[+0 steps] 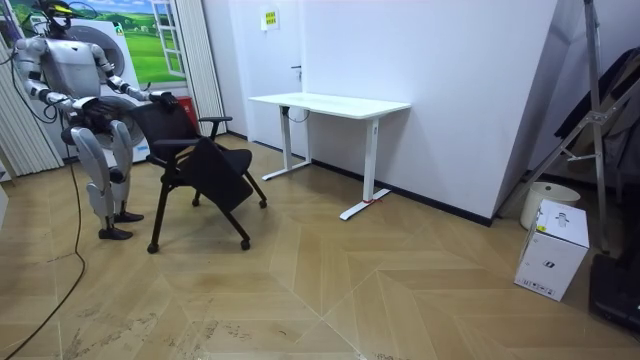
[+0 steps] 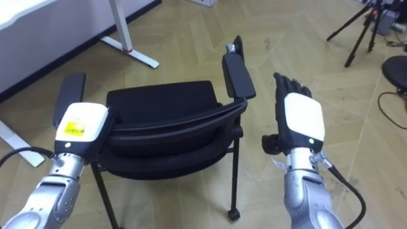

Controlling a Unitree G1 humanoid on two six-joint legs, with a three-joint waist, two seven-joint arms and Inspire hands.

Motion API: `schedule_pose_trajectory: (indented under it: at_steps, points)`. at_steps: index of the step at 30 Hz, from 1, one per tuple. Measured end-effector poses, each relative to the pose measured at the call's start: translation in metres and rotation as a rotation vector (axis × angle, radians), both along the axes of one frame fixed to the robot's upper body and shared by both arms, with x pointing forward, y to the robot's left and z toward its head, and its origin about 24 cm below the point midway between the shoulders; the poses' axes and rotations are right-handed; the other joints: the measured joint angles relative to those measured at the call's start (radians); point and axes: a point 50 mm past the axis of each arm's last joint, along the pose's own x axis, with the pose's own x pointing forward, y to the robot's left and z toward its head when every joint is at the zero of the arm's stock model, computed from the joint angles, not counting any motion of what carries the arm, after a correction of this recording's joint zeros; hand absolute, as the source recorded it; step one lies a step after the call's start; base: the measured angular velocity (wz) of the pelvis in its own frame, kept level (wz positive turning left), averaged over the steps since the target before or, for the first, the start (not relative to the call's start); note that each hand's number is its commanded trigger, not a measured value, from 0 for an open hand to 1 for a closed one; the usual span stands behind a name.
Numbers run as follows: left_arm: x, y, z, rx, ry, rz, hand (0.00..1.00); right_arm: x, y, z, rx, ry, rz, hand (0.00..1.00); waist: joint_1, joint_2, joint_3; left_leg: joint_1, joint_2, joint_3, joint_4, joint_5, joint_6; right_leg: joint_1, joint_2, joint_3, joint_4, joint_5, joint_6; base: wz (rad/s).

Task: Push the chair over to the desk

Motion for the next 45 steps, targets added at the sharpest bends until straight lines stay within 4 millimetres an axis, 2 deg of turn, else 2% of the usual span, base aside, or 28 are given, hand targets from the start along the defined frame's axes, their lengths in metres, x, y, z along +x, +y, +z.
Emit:
schedule_pose_trajectory:
  at_steps: [8,15,20,26,30,35,41,45]
  points:
    - [0.004,-0.002,0.004,-0.001,-0.005,-0.018,1.0,0.004,0.003,0.024,-0.078,-0.088,0.064,0.0,0.022,0.001,0.0024,-0.011,0.0,0.004,0.0,0.0,0.0,-0.016,0.001,0.002,0.008,0.0,0.0,0.0]
    - [0.008,-0.005,0.006,-0.003,0.008,-0.036,1.0,0.005,0.007,0.026,-0.112,-0.077,0.116,0.0,0.034,0.001,0.0028,-0.012,0.0,0.003,0.0,0.0,0.0,-0.019,0.0,0.002,0.011,0.0,0.0,0.0]
    - [0.01,-0.005,0.006,-0.007,0.01,-0.05,1.0,0.006,0.016,0.039,-0.121,-0.109,0.181,0.0,0.042,-0.002,0.0046,-0.011,0.0,0.003,0.0,0.0,0.0,-0.018,0.0,0.001,0.013,0.0,0.0,0.0]
    - [0.013,-0.007,0.009,-0.008,0.009,-0.063,1.0,0.01,0.016,0.046,-0.176,-0.116,0.213,0.0,0.054,-0.01,0.0071,-0.012,0.0,0.003,0.0,0.0,0.0,-0.018,0.0,0.0,0.013,0.0,0.0,0.0]
    - [0.013,-0.007,0.012,0.0,0.003,-0.072,1.0,0.011,0.019,0.046,-0.197,-0.107,0.231,0.0,0.055,-0.021,0.0044,-0.02,0.0,0.001,0.001,0.0,0.0,-0.025,0.0,-0.001,0.013,0.0,0.0,0.0]
    - [0.014,-0.006,0.017,0.019,0.001,-0.093,1.0,0.009,0.028,0.042,-0.199,-0.09,0.274,0.0,0.057,-0.045,0.0038,-0.03,0.001,-0.004,0.013,0.0,0.0,-0.028,-0.002,-0.006,0.013,0.0,0.0,0.03]
    - [0.015,-0.007,0.017,0.018,0.001,-0.108,1.0,0.007,0.034,0.039,-0.204,-0.078,0.314,0.0,0.066,-0.045,0.0035,-0.03,0.002,-0.006,0.013,0.0,0.0,-0.027,-0.002,-0.008,0.012,0.0,-0.001,0.01]
    - [0.016,-0.008,0.017,0.014,0.003,-0.118,1.0,0.007,0.034,0.037,-0.215,-0.044,0.333,0.0,0.08,-0.039,0.0071,-0.028,0.003,-0.006,0.013,0.0,0.0,-0.025,-0.001,-0.006,0.011,0.0,-0.001,0.0]
